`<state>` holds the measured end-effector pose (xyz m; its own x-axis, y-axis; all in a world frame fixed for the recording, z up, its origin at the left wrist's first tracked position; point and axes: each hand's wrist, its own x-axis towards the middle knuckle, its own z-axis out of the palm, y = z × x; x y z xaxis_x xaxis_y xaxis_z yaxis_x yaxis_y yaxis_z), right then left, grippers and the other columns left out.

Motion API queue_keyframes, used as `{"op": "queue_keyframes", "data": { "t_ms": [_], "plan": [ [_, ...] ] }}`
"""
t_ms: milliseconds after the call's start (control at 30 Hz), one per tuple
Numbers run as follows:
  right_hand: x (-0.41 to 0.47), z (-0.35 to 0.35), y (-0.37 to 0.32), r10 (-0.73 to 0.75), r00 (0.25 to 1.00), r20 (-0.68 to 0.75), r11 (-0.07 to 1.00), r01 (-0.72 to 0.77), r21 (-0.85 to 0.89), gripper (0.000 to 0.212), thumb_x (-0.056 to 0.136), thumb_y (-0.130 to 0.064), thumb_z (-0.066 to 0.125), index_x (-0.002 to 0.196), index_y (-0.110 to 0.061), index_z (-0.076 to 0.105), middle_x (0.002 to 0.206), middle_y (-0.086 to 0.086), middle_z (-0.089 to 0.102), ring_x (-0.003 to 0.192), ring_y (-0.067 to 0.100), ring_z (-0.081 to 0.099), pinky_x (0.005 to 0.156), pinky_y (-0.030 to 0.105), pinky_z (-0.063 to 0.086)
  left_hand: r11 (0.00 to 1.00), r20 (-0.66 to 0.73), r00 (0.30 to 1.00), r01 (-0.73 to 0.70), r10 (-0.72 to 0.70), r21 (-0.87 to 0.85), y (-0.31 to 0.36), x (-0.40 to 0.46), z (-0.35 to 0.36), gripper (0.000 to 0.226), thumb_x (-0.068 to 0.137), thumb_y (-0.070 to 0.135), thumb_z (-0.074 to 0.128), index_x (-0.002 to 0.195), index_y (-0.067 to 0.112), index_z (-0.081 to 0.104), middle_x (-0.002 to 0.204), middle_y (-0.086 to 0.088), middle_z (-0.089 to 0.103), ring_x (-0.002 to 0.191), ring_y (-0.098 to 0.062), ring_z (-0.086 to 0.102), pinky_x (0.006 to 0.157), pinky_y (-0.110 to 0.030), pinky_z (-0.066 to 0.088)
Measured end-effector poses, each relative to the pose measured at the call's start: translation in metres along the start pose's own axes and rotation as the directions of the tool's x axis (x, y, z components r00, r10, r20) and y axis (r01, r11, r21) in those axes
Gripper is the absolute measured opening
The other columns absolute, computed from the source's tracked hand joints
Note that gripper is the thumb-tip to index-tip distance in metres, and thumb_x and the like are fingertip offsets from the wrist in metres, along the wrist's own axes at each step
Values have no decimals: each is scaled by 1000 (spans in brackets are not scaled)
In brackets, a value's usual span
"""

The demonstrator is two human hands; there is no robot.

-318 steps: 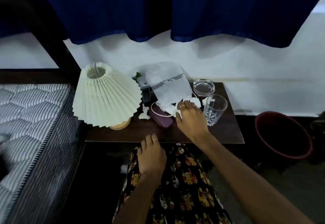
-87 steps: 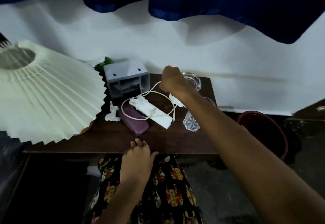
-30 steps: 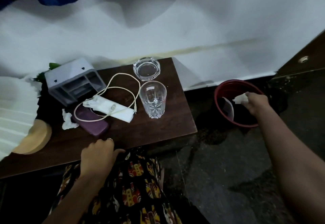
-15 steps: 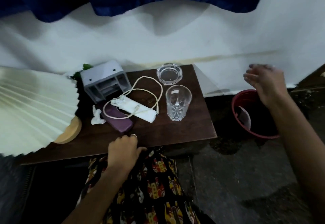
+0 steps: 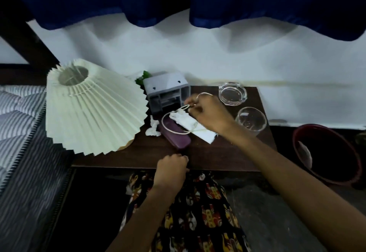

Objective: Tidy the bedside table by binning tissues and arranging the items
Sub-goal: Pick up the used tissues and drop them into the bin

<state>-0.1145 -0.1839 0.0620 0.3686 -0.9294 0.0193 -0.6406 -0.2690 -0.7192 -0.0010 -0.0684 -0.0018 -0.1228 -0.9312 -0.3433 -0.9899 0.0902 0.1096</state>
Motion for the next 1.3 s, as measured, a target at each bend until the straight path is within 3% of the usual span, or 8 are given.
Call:
{"op": "queue_keyframes", "data": {
  "t_ms": [133,300,467,600,800,900,1100,1300],
  "plan": [
    [30,45,23,-2,973,230,969,58,-241,46,84,1,57,127,-14,58,133,10,56,122,26,52,98,20,35,999,-21,999,-30,30,-16,-2,2,2,31,94,27,50,124,19,52,116,-9,59,106,-29,57,79,-37,46],
    [46,72,41,48,959,278,899,80,-431,50,83,1,55,128,-22,56,127,11,52,115,35,53,96,44,46,998,-67,996,-59,57,-29,-3,3,6,25,94,24,49,118,17,54,113,-8,61,102,-29,59,76,-36,46],
    [47,73,46,0,990,138,907,58,-417,25,86,-6,55,108,-10,65,113,16,61,102,36,61,86,40,51,998,-61,996,-66,65,-19,-2,5,7,20,93,16,51,112,15,55,109,-7,62,100,-28,60,74,-37,44],
    [44,58,38,23,999,40,942,-8,-336,32,82,3,49,105,-9,68,108,21,67,100,35,63,85,38,51,999,-58,997,-52,51,-11,0,4,6,19,91,14,55,110,16,53,107,-6,62,99,-27,60,70,-34,41],
    [5,-19,-1,-40,966,-255,995,16,-95,19,85,-4,62,99,-10,73,95,6,73,78,9,59,69,6,36,998,-44,997,-66,67,24,6,3,5,32,91,7,50,122,14,47,116,-9,59,106,-29,57,77,-36,43],
    [-34,-70,16,47,917,-395,999,-41,24,16,84,-13,66,98,-18,72,89,5,71,79,12,63,75,19,48,993,-31,996,-84,87,86,9,2,4,40,92,6,44,131,12,41,120,-11,56,108,-30,55,81,-37,44],
    [-116,-149,129,458,629,-629,886,-262,383,20,81,-14,68,101,-15,68,74,-2,70,68,3,66,76,27,54,998,-19,1000,8,-7,67,22,6,2,33,91,39,52,113,15,51,112,-9,62,105,-30,58,80,-37,45],
    [-170,-174,256,756,255,-603,622,-567,539,29,76,-28,66,99,-13,72,95,19,72,92,30,67,90,44,53,994,-51,993,103,-102,32,31,12,2,35,85,48,58,105,20,55,106,-6,66,103,-29,61,78,-36,48]
  ]
}}
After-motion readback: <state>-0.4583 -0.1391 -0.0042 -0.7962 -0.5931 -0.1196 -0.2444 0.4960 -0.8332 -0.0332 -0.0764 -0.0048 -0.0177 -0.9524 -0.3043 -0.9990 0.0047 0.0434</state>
